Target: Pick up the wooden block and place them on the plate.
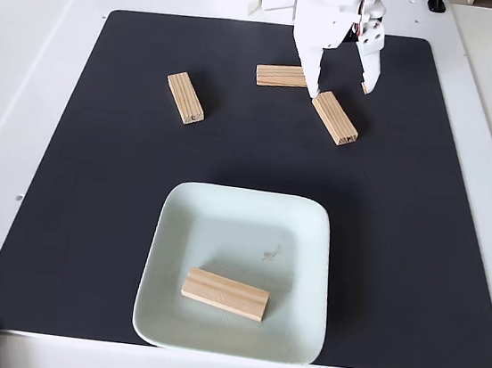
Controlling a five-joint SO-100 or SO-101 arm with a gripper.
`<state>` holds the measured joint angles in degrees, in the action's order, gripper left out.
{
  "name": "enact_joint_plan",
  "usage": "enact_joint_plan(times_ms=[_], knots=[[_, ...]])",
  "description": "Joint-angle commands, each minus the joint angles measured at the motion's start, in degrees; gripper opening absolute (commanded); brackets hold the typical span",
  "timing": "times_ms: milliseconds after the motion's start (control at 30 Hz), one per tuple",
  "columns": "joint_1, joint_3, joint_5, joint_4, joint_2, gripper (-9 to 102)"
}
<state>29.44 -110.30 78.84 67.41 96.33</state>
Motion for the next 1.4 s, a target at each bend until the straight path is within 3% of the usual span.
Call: enact_joint_plan(times_ms=[0, 767, 1133, 1367], knots=[[0.0, 1.7, 0.1, -0.2, -1.1, 30], [-0.5, 3.3, 0.3, -4.8, -8.2, 30], [-0.5, 2.6, -0.3, -4.7, -9.1, 0], [-0.4, 2.5, 0.0, -4.7, -8.0, 0]])
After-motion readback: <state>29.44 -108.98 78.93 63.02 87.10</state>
